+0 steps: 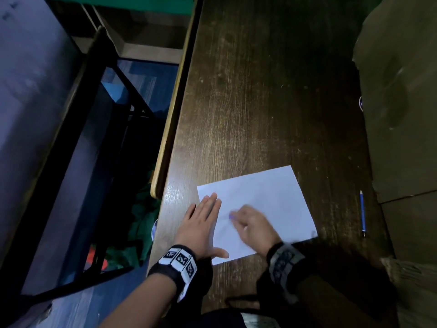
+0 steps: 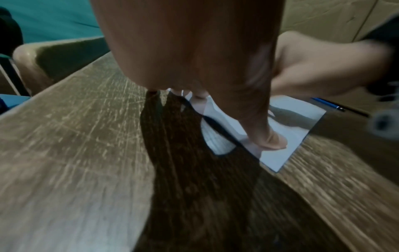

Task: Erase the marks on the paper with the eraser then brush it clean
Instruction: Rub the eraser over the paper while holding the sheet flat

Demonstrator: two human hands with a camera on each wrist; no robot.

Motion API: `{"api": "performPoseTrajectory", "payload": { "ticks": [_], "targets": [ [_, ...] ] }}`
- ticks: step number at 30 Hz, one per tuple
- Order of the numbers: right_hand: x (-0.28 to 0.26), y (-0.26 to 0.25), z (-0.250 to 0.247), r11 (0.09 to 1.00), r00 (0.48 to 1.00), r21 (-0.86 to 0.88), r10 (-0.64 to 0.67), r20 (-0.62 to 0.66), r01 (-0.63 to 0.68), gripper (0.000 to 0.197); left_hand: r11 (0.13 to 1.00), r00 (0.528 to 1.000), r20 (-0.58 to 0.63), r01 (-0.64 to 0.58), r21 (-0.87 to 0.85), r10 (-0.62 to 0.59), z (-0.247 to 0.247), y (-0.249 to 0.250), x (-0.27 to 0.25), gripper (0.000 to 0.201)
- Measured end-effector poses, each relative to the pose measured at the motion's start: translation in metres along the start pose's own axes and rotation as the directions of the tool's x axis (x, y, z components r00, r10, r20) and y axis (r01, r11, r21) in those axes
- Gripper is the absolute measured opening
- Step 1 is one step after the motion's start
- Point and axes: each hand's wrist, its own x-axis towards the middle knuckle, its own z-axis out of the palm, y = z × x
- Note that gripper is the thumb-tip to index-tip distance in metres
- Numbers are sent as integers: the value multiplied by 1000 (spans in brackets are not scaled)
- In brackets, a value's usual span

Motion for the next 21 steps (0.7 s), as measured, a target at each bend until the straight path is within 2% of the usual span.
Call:
{"api": "performPoseTrajectory", "payload": {
  "ticks": [1,2,3,4,6,7,8,9,11,12,13,14,15,17,18,19,20,21],
  "targets": [
    [6,7,-2,993,984,19,117,-134,-115,23,1000,1000,5,2,3,-2,0,1,-1,146],
    [6,10,0,978,954,47,207,-215,-202,23,1000,1000,11,3,5,-3,-1,1,-2,148],
    [1,7,7,973,944,72,231,-237,-220,25,1000,1000,16,5,2,-5,-2,2,-3,150],
    [-8,-3,14,978,959,79,206,-193,-194,25,1000,1000,23,8,-2,-8,-3,3,-3,151],
    [-31,-24,23,996,999,77,46,-22,-44,24,1000,999,35,17,-8,-17,-5,4,-3,151],
    [-37,-26,20,997,998,72,-24,65,19,24,1000,999,40,20,-2,-20,-5,4,-3,151],
    [-33,-25,11,997,993,53,-59,104,53,23,1000,999,44,20,7,-20,-6,4,-2,152],
    [-22,-18,3,999,996,20,-46,80,44,22,1000,999,46,21,15,-22,-6,4,-2,152],
    [4,-2,-11,991,985,7,132,-108,-132,18,1000,998,51,20,18,-21,-6,4,-2,153],
    [11,7,-15,973,952,45,233,-196,-229,18,1000,998,57,19,12,-20,-6,4,-3,153],
    [12,12,-11,953,924,79,303,-233,-293,23,1000,998,60,20,10,-20,-6,4,-3,153],
    [5,9,-3,948,923,76,319,-215,-310,30,1000,998,61,22,15,-23,-6,5,-3,153],
    [-7,1,6,957,946,67,288,-148,-281,35,999,998,63,24,23,-26,-7,5,-3,153],
    [-38,-23,18,993,995,82,84,49,-87,33,999,997,67,29,37,-32,-7,7,-2,152],
    [-45,-24,16,998,991,58,-19,131,12,28,999,997,72,28,41,-31,-8,8,-1,151],
    [-41,-19,10,997,985,43,-74,157,69,25,999,997,76,26,43,-30,-8,9,0,150],
    [-28,-13,3,999,990,17,-37,137,35,25,999,996,80,25,45,-29,-9,9,1,151],
    [-12,-6,-4,998,997,14,55,52,-56,25,999,996,85,23,48,-28,-9,8,2,151]
  ]
}}
